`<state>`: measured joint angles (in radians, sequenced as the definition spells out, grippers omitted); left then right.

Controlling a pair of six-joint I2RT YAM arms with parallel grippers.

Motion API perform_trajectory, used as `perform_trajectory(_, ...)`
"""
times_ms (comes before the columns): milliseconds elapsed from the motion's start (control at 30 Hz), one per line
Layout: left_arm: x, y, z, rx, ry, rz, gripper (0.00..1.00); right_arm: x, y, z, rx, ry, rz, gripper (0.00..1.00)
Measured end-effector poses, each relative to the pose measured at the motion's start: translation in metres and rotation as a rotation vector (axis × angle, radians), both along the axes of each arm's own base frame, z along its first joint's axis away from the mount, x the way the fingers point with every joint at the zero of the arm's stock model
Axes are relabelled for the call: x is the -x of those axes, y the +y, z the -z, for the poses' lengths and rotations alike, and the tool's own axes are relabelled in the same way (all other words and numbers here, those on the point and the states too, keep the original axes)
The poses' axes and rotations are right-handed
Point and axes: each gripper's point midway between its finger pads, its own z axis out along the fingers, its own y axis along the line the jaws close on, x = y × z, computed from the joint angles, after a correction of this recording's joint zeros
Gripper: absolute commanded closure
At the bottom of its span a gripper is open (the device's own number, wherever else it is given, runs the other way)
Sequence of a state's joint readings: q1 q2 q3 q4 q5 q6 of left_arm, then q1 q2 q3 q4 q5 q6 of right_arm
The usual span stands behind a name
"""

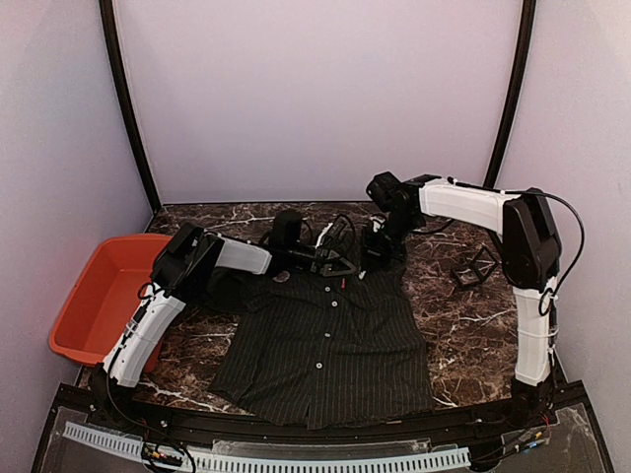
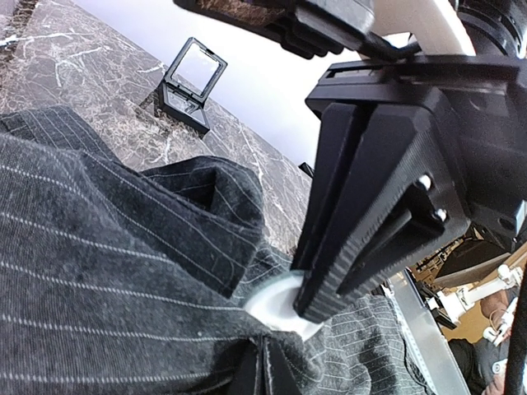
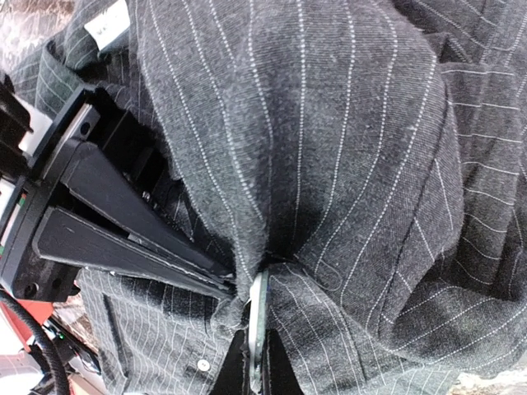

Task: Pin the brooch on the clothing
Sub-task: Cross the brooch on the flattened clothing.

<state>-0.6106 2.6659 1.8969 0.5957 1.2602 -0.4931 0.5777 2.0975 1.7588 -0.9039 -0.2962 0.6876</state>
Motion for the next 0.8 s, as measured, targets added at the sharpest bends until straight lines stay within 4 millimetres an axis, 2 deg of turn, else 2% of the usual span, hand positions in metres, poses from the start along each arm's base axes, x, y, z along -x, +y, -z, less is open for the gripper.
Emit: perform_trajectory(800, 0.000, 0.004, 0.001, -0.029, -0.023, -0.004, 0.99, 0.011, 0.010, -0.003, -0.025, -0.014, -0.107, 1.00)
